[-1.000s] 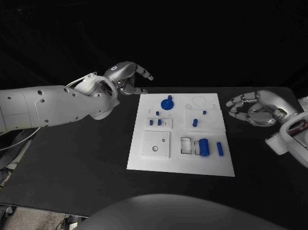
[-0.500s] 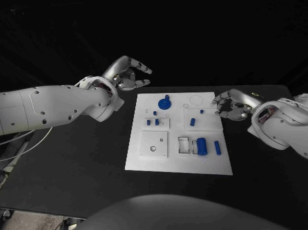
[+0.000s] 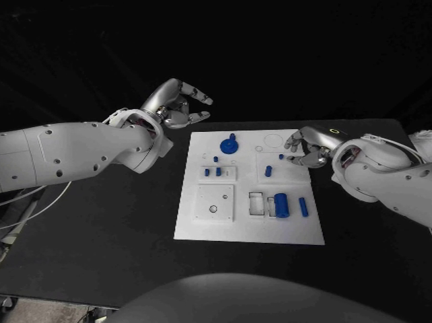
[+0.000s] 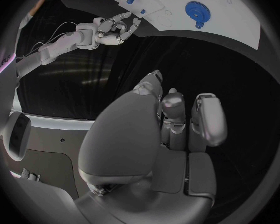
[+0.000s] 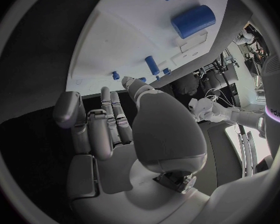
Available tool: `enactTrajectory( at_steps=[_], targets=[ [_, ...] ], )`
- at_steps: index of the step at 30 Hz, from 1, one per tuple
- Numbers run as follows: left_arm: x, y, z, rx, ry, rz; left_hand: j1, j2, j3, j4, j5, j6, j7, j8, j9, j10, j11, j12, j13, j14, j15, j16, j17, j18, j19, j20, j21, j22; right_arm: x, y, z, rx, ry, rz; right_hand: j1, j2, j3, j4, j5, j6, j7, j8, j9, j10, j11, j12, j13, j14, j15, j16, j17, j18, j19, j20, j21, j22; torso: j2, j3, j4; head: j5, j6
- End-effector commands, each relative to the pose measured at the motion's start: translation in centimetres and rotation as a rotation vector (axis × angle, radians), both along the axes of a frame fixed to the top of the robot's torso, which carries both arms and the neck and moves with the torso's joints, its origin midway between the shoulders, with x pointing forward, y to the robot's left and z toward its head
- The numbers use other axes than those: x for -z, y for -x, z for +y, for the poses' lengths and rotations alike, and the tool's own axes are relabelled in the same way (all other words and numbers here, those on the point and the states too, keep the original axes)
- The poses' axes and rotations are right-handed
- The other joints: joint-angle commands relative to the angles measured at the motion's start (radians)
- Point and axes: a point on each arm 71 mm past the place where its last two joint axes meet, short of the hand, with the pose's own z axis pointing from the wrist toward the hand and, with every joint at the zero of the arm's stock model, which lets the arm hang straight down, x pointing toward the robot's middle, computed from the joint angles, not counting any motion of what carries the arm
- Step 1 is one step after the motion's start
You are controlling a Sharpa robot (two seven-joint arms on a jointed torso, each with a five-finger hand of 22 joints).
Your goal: Assemble the parts on the task board
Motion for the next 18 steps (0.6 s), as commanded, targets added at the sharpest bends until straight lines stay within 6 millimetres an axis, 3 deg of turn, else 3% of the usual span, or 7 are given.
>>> enactTrajectory(
  at_steps=[1,3,7,18],
  targets=[
    [0.0,0.0,-0.3,0.014,-0.011,-0.021,0.000,-0.007,0.010,-0.002,0.007,0.006,0.003,-0.007,-0.002,0.010,0.001,0.004,-0.002,-0.002,0.005,0.005,-0.001,-0.001,0.003,0.009,0.004,0.183,0.2,-0.2,0.3,-0.013,0.041,-0.002,-0.004,0.003,-0.001,-0.008,0.052,0.003,0.006,-0.008,0.004,-0.021,0.001,0.010,0.008,-0.004,0.003,-0.001,0.142,0.010,-0.008,0.004,-0.009,0.127,0.000,-0.0008,0.0002,0.002,0.000],
    [0.0,0.0,-0.3,0.016,-0.012,-0.015,0.002,-0.008,0.013,-0.002,0.007,0.006,0.003,-0.008,-0.003,0.010,0.001,0.005,-0.003,-0.002,0.005,0.005,0.000,-0.001,0.003,0.009,0.004,0.183,0.3,-0.3,0.6,-0.014,0.047,0.005,-0.003,0.003,0.003,-0.015,0.101,0.005,0.005,-0.008,0.009,-0.038,0.001,0.024,0.018,-0.006,0.000,-0.001,0.141,0.011,-0.010,0.003,-0.011,0.127,0.000,-0.0008,0.0005,0.002,0.000],
    [0.2,-0.1,-0.4,0.019,-0.015,-0.003,0.004,-0.007,0.019,-0.001,0.008,0.006,0.005,-0.010,-0.004,0.011,0.002,0.008,-0.004,-0.003,0.007,0.006,0.000,-0.001,0.002,0.010,0.004,0.183,0.7,-0.6,1.1,-0.012,0.059,0.024,-0.011,0.008,0.009,-0.019,0.147,0.004,0.005,-0.010,0.017,-0.052,0.001,0.047,0.033,-0.010,0.000,-0.001,0.138,0.011,-0.011,0.002,-0.010,0.127,0.000,-0.0004,0.0006,0.000,0.000],
    [0.3,-0.1,-0.4,0.021,-0.022,0.010,0.007,-0.008,0.035,-0.001,0.011,0.006,0.009,-0.017,-0.007,0.012,0.004,0.011,-0.007,-0.004,0.012,0.006,-0.001,-0.002,0.002,0.013,0.005,0.183,1.9,-0.8,1.9,-0.008,0.088,0.055,-0.013,0.010,0.021,-0.030,0.180,-0.001,0.004,-0.017,0.025,-0.084,0.005,0.068,0.049,-0.021,0.003,-0.008,0.127,0.014,-0.025,0.003,-0.025,0.123,0.000,-0.0004,0.0000,0.004,0.000]
  ],
)
